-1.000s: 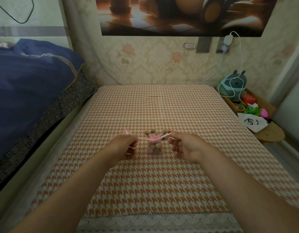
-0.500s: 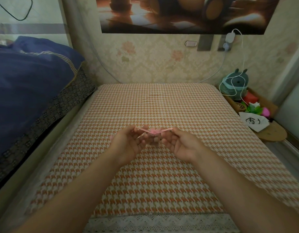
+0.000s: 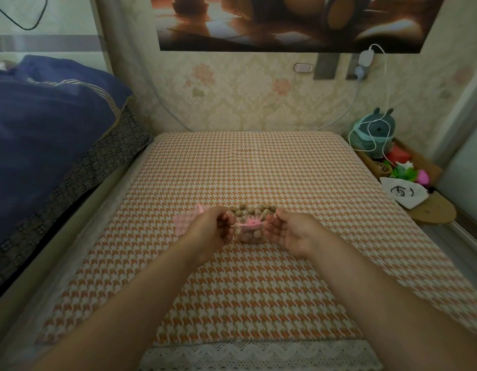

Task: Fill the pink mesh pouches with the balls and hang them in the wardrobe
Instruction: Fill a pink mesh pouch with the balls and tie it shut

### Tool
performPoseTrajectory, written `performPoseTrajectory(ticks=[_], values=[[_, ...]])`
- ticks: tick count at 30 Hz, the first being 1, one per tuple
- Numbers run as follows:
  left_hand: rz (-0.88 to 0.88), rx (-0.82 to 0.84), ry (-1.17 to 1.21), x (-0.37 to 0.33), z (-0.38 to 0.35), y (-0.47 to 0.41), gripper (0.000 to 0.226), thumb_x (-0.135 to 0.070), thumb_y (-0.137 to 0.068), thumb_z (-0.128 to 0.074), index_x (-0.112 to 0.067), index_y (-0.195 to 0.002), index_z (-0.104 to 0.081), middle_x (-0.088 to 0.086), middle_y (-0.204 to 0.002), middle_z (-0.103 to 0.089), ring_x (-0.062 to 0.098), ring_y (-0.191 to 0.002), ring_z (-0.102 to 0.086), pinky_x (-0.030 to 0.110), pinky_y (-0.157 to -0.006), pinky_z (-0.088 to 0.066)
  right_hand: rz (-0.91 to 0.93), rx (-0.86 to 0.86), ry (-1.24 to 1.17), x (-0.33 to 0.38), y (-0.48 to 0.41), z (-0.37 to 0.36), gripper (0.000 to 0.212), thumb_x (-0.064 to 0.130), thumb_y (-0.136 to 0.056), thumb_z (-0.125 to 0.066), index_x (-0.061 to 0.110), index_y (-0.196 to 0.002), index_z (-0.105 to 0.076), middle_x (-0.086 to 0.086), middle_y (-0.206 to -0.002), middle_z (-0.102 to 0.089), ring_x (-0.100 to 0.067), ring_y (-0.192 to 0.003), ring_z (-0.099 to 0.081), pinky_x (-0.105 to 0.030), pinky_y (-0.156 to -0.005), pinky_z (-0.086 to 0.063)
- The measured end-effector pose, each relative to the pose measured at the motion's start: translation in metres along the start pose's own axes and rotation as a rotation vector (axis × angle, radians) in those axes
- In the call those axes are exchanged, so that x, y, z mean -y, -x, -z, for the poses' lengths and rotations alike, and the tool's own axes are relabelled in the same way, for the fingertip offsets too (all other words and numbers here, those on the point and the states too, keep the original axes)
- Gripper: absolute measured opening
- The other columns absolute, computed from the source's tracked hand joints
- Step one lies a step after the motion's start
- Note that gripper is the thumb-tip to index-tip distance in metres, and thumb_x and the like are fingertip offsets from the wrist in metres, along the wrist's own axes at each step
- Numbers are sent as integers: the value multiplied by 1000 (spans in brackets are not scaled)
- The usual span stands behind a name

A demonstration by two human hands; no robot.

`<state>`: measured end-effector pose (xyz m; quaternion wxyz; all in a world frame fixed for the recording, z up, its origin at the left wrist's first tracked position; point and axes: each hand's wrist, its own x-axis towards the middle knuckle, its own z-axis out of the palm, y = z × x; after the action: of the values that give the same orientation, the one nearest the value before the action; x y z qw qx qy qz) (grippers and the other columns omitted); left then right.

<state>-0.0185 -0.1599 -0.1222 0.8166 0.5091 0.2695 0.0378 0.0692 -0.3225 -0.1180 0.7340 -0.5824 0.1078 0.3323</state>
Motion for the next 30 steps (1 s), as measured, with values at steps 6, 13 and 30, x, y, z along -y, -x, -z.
performPoseTrajectory(ticks=[6,13,30], values=[[-249,3,-539,12,-4,0,19,-20,-87,-71,-15,-99,-58,2,-99,-65,17,-87,-63,29,-72,-50,71,-8,186,-1,-7,0,21,21,-107,-49,8,-96,-62,-4,-68,-68,-21,-65,-65,-37,-66,-55],[-467,87,-826,22,-6,-15,30,-21,-77,-83,-19,-105,-72,-7,-97,-74,10,-90,-71,23,-75,-57,136,78,250,1,-3,2,22,14,-105,-48,8,-95,-67,-4,-72,-71,-19,-62,-66,-37,-66,-57],[-520,87,-864,14,-1,-18,7,-19,-85,-75,-20,-79,-78,-9,-73,-71,-7,-60,-60,9,-58,-44,358,136,708,-9,-5,15,4,18,-93,-73,16,-93,-70,-5,-84,-75,-12,-63,-66,-26,-51,-50]])
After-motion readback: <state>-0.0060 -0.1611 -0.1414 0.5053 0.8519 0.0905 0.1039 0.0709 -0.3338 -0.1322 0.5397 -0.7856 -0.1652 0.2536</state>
